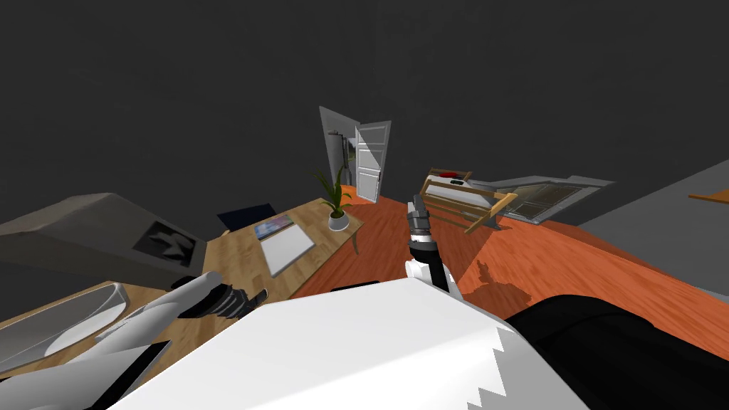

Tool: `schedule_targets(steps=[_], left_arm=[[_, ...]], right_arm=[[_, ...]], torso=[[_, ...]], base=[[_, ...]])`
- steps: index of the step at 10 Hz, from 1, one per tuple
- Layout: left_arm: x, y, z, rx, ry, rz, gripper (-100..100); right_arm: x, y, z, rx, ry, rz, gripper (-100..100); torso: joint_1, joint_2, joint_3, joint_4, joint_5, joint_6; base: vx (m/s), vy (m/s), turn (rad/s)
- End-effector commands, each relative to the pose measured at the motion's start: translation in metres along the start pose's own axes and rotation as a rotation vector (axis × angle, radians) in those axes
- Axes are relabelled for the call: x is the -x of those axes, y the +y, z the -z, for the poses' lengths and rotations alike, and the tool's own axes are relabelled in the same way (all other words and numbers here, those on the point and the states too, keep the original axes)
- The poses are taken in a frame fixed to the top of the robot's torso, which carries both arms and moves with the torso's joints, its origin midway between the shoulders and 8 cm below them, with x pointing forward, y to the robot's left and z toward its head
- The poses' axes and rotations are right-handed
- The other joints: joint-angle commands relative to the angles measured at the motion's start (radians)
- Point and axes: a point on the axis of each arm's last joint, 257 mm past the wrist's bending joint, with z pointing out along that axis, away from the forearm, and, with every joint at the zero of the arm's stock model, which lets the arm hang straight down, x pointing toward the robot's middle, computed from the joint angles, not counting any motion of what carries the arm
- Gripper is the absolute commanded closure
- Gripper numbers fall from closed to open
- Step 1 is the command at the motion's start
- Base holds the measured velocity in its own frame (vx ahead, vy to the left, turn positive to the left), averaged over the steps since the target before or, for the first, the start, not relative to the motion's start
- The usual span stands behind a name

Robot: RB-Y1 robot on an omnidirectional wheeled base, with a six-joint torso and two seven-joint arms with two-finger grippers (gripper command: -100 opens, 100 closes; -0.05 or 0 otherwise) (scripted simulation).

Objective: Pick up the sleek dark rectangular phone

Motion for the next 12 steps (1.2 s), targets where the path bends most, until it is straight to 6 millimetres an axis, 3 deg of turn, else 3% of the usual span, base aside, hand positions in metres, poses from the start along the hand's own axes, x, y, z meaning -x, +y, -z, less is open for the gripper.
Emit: schedule_targets(steps=[1, 3, 4, 8, 9, 10, 11, 12], left_arm=[[-0.003, 0.007, -0.012, -0.002, 0.001, -0.003, -100], [-0.002, 0.01, -0.016, 0.001, 0.001, -0.005, -100], [-0.003, 0.011, -0.017, -0.002, 0.001, -0.005, 100], [-0.003, 0.012, -0.017, 0.002, 0.001, -0.005, 100], [-0.003, 0.012, -0.017, 0.002, 0.001, -0.005, 0], [-0.001, 0.001, -0.002, 0.0, 0.0, 0.0, 100], [-0.001, 0.005, -0.009, -0.001, 0.001, -0.003, 100], [-0.001, 0.005, -0.007, -0.001, 0.001, -0.002, 0]], right_arm=[[0.0, 0.0, 0.0, 0.0, 0.0, 0.0, 0], [0.0, 0.0, 0.0, 0.0, 0.0, 0.0, 0], [0.0, 0.0, 0.0, 0.0, 0.0, 0.0, 0], [0.0, 0.0, 0.0, 0.0, 0.0, 0.0, 0], [0.0, 0.0, 0.0, 0.0, 0.0, 0.0, 0], [0.0, 0.0, 0.0, 0.0, 0.0, 0.0, 0], [0.0, 0.0, 0.0, 0.0, 0.0, 0.0, 0], [0.0, 0.0, 0.0, 0.0, 0.0, 0.0, 0]], torso=[[0.0, 0.0, 0.0, 0.0, 0.0, 0.0], [0.003, 0.0, 0.0, 0.0, 0.001, 0.0], [0.001, 0.0, 0.0, 0.0, 0.0, 0.0], [0.003, -0.001, -0.001, 0.0, 0.001, 0.0], [0.004, -0.001, -0.001, 0.0, 0.001, 0.0], [0.004, -0.001, -0.001, 0.0, 0.001, 0.0], [0.002, 0.0, 0.0, 0.0, 0.0, 0.0], [0.002, 0.0, 0.0, 0.0, 0.001, 0.0]], base=[[0.011, 0.03, 0.012], [0.018, 0.036, 0.004], [0.0, 0.0, 0.0], [0.0, 0.0, 0.0], [0.0, 0.0, 0.0], [-0.015, -0.033, -0.018], [-0.007, -0.016, -0.001], [0.0, 0.0, 0.0]])
